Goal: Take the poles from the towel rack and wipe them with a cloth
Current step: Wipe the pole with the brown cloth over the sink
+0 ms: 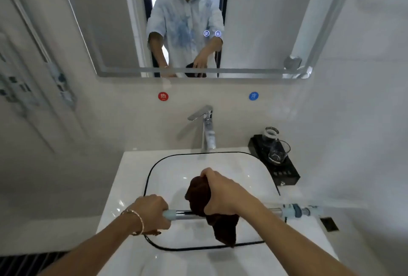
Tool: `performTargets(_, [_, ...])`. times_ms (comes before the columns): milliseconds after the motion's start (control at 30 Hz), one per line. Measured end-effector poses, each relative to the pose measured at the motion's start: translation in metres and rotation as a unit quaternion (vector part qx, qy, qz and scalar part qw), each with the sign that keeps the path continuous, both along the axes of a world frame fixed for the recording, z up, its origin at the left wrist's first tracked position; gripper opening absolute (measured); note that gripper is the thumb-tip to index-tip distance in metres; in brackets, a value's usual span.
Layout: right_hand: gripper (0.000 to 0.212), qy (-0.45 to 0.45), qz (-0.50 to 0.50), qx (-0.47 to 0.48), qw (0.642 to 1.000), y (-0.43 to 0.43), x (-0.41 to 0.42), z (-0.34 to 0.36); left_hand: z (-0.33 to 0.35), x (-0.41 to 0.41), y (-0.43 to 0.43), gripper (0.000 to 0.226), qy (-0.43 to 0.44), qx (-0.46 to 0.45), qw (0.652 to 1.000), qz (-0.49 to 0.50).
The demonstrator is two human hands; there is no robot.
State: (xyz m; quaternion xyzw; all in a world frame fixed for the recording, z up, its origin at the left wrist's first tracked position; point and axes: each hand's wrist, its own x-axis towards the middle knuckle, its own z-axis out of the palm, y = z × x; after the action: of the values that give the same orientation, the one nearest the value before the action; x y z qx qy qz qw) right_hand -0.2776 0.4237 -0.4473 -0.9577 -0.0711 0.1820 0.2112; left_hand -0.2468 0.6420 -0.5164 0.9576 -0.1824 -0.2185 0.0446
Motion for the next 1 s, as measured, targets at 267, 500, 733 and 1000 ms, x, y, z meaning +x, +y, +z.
performTargets(267, [0.075, -0.038, 0.024, -0.037, 0.998, 0.074, -0.011, -0.067, -0.063, 0.000, 0.063, 0.033, -0.047, -0.061, 0.997, 0.007])
performTargets(500, [0.090, -0.062, -0.037, -0.069, 0.995, 0.073, -0.017, -0.101, -0.106, -0.005, 0.078, 0.034, -0.176, -0.131, 0.975, -0.035])
performTargets(733, [0.089, -0.065, -0.052, 0.008, 0.996, 0.073, -0.008, -0.122, -0.108, -0.017, 0.068, 0.034, -0.235, -0.046, 0.971, -0.015])
performTargets(1000, [0.077, -0.116, 0.011, 0.033, 0.993, 0.105, -0.006, -0.141, -0.107, -0.015, 0.067, 0.036, -0.229, -0.038, 0.973, 0.005])
